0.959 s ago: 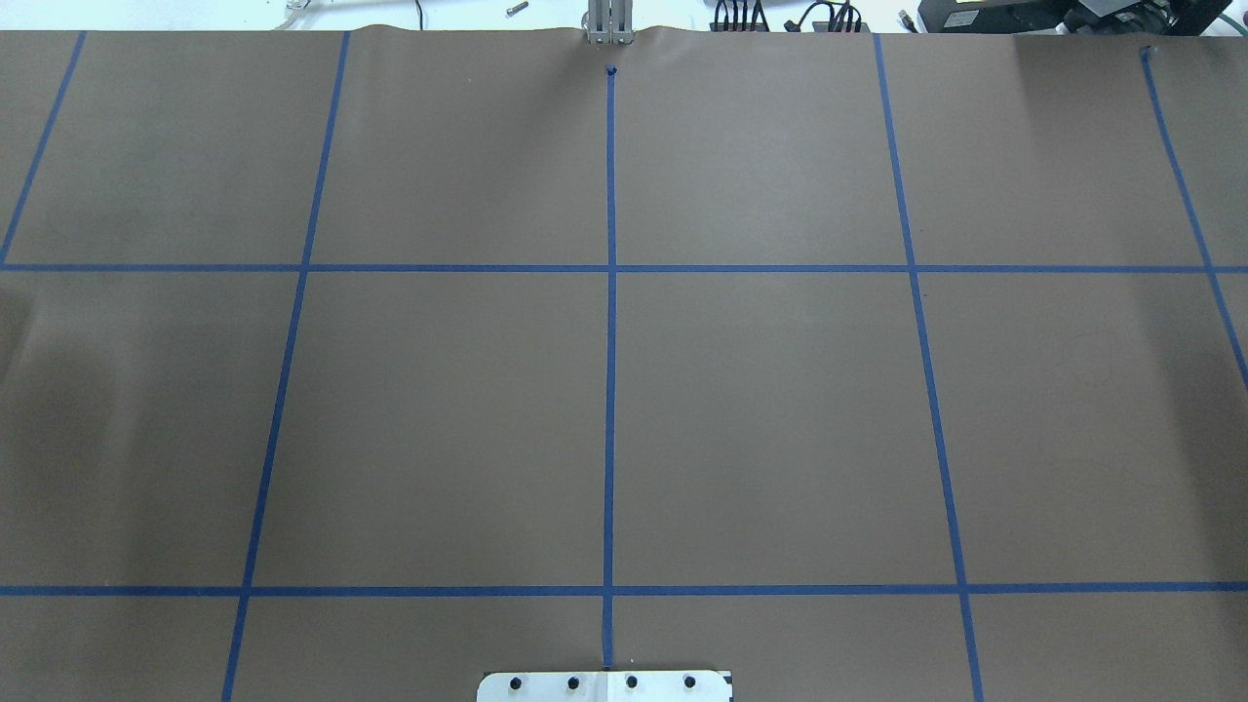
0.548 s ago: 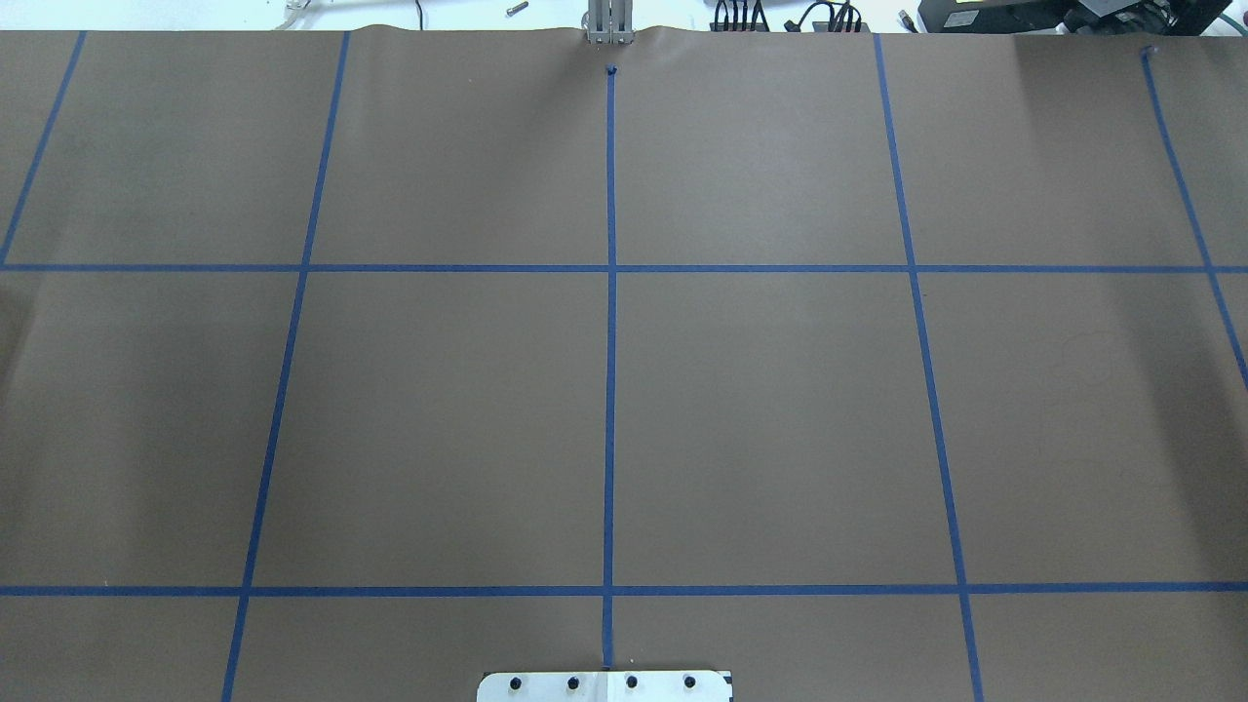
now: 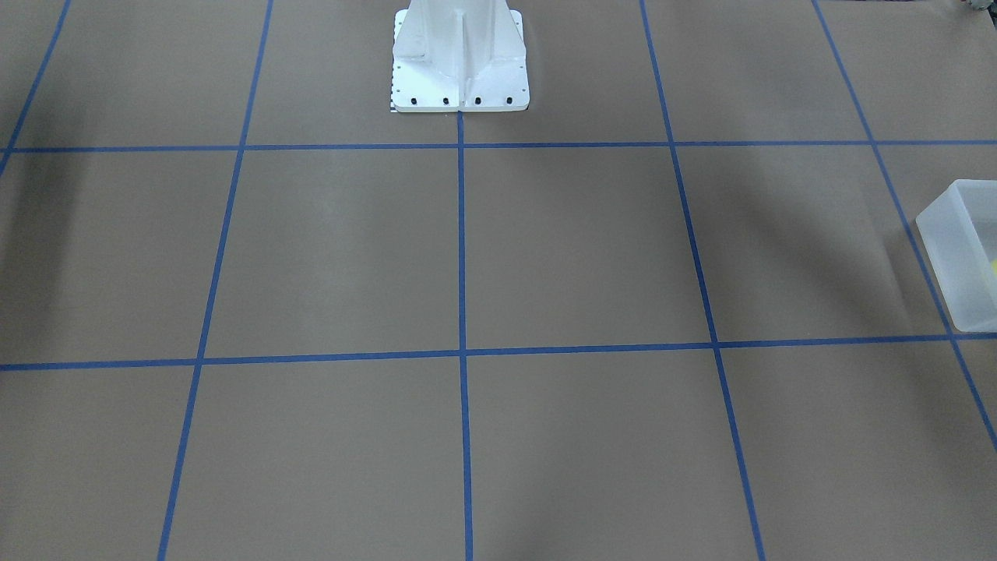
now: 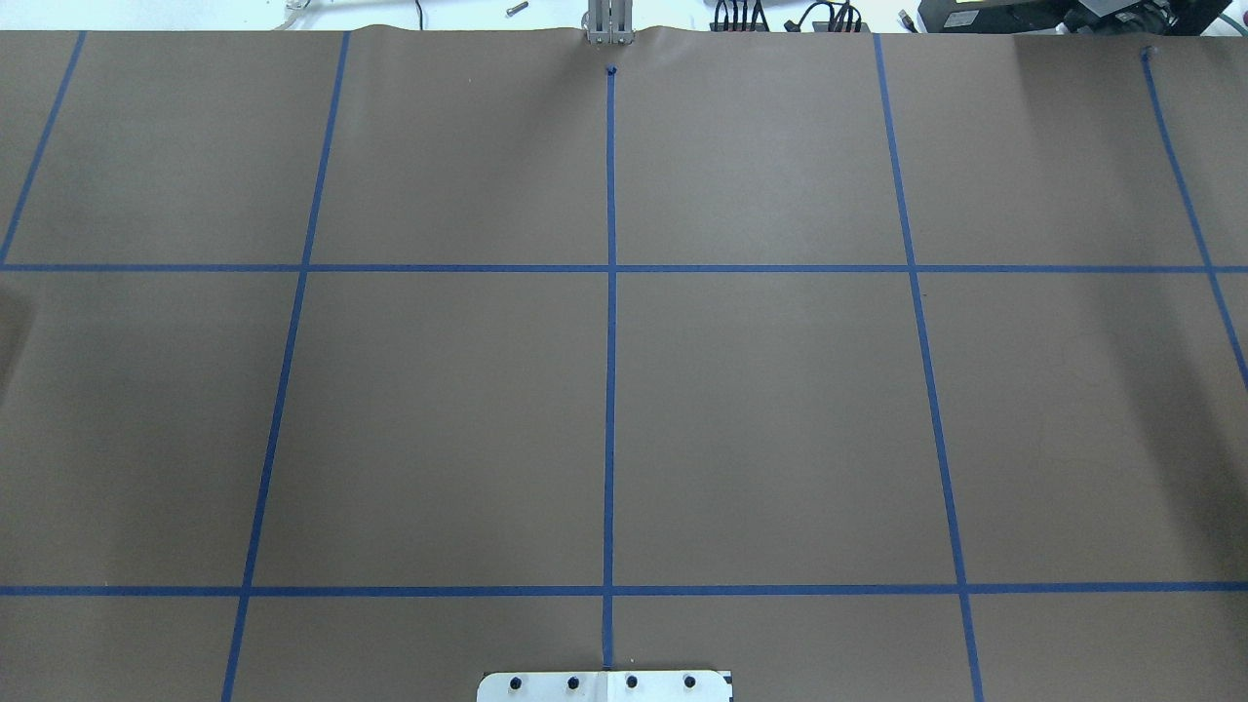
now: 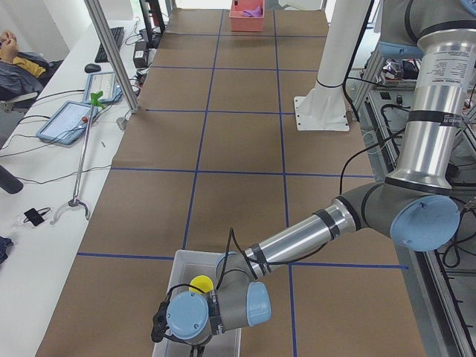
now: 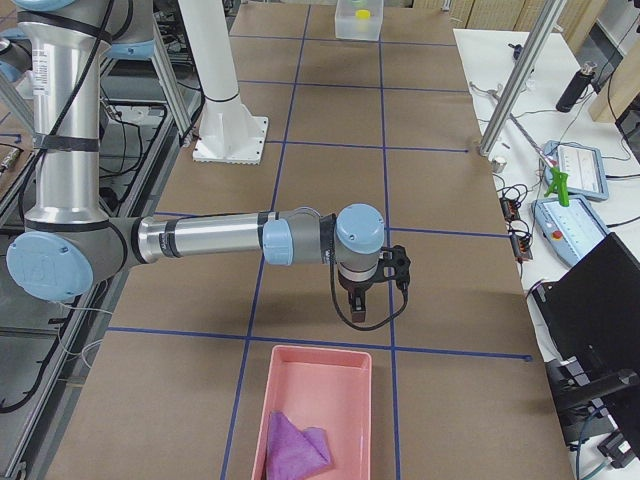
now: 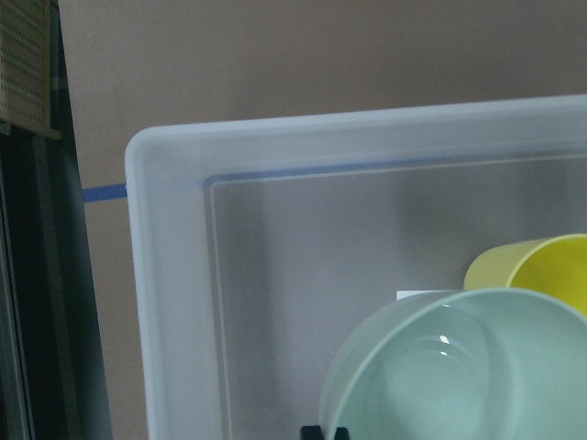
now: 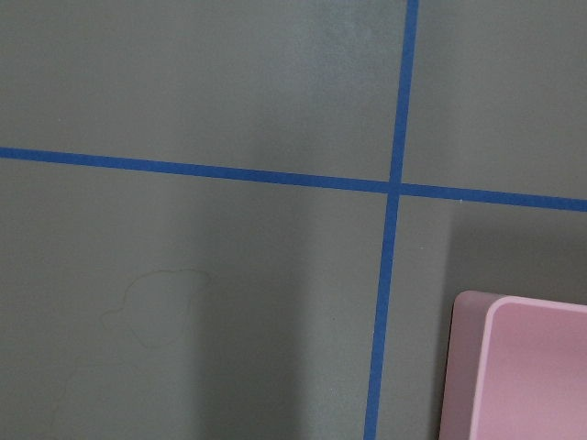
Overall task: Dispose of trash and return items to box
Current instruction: 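Lower the green bowl into the clear bin and release it with the left gripper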
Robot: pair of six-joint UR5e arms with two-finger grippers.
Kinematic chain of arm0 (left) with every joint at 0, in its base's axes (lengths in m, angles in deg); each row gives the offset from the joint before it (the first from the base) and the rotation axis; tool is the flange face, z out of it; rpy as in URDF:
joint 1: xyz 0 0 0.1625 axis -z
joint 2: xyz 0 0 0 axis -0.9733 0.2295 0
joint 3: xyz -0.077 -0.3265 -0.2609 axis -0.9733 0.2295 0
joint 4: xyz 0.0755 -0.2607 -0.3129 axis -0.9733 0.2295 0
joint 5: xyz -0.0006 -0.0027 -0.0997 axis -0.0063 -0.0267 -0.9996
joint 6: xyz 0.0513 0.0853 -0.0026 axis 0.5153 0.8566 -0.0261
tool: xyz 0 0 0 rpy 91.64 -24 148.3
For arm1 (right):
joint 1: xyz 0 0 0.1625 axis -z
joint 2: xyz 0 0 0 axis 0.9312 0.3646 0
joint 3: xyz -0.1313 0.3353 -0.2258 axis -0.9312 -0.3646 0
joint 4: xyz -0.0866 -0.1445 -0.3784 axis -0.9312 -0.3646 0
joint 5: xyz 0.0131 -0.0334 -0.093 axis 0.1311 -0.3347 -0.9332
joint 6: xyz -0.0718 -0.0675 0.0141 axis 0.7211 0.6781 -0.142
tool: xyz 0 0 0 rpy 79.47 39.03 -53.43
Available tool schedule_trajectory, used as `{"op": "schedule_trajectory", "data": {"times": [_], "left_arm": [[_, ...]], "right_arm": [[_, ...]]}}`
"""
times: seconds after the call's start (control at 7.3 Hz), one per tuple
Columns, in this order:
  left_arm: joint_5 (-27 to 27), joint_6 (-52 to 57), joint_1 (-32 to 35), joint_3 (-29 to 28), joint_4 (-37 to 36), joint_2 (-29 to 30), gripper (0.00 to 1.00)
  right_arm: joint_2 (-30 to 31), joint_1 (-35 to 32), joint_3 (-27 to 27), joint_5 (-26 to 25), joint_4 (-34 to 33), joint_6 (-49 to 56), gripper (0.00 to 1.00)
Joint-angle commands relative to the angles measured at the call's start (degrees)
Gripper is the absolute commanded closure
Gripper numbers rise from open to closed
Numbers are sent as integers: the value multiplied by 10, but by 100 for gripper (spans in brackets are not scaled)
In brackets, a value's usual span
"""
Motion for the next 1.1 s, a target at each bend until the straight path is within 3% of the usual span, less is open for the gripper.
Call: {"op": "schedule_trajectory", "data": {"times": [0.0,0.14,0.27,0.41,0.55,0.68,0.96], "left_arm": [[1,-1,0,-32,27,-3,100],[1,-1,0,-34,31,-3,95],[-1,-4,0,-31,30,-1,54],[-2,-27,0,-25,31,0,28],[-1,-43,0,-7,31,-2,23],[0,-47,0,52,25,-12,18],[-18,-194,-6,225,24,-74,12]], "right_arm": [[-1,5,0,0,0,-2,0],[-1,6,0,0,0,-2,0],[-1,6,1,0,0,-2,0],[-1,6,1,0,0,-2,0],[-1,7,3,0,0,-6,0],[-1,7,8,0,0,-12,0],[-1,9,28,-7,0,-24,0]]}}
